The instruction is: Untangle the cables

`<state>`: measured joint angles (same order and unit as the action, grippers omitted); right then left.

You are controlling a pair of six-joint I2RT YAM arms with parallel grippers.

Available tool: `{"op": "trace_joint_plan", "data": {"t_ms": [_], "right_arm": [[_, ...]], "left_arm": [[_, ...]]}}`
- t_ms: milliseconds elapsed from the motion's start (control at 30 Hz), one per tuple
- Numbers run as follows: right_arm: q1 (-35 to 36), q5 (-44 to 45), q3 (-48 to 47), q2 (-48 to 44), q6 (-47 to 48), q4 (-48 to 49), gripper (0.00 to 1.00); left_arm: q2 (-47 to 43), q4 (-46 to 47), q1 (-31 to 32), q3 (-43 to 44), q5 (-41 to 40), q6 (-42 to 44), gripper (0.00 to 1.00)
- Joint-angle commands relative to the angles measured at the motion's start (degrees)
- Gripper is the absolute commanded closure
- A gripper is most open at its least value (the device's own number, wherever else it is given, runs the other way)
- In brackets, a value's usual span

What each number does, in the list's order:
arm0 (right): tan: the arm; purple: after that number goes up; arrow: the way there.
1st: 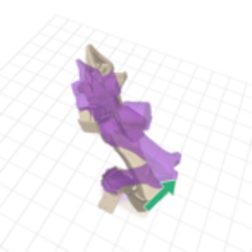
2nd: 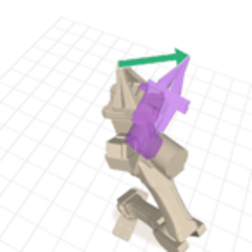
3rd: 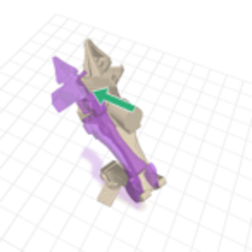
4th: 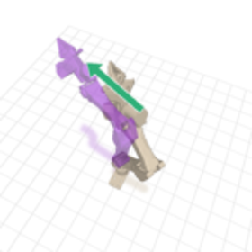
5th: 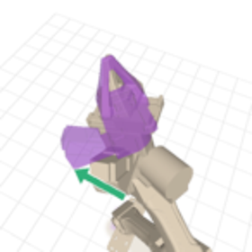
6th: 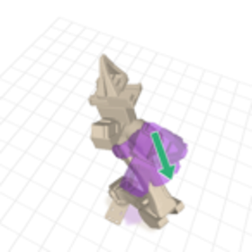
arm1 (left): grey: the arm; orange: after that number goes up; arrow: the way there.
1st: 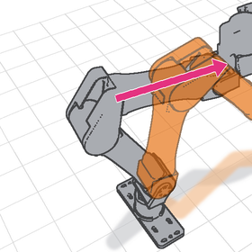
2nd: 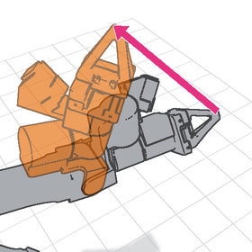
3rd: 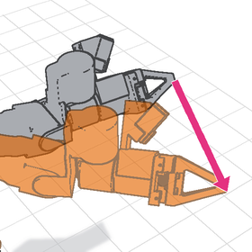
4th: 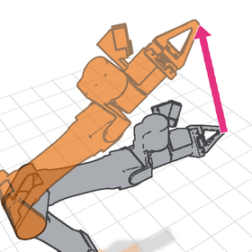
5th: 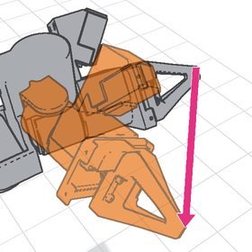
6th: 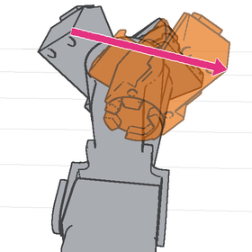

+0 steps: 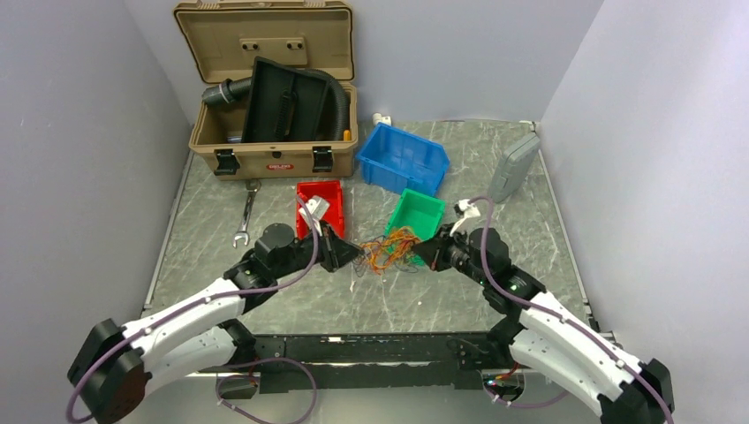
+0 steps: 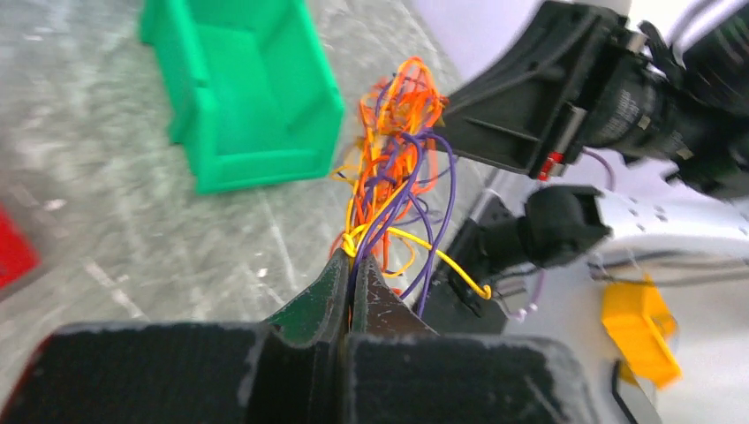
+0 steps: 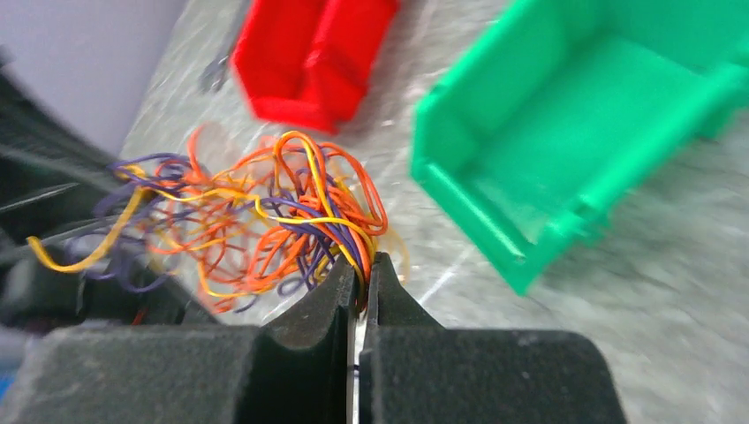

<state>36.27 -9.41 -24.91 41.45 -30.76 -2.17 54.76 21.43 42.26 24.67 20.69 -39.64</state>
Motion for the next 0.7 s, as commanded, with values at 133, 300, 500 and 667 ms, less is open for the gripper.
{"op": "trace_joint_plan", "data": {"t_ms": [133,300,500,667], "right_arm": [[-0.51,39.93,-2.01,-8.28,-12.28,-21.74,1.00],[-0.54,36.33,-1.77,-8.95,-9.53,-19.22,1.00],[-0.38,-8.06,-3.35,0.11,5.82,-3.50,0.54],[-0.04,-0.74,-5.51,6.09,5.41,-7.11,0.26]], "left_arm": [[-10.28,-36.71,0.20,5.89,-32.40,6.37,1.00],[-14.24,-41.37,0.26,4.42,-37.37,4.77,1.00],[-15.78,-32.86,0.19,1.68,-24.76,10.29,1.00],[-12.68,-29.96,0.22,1.35,-17.96,11.69,0.95]]}}
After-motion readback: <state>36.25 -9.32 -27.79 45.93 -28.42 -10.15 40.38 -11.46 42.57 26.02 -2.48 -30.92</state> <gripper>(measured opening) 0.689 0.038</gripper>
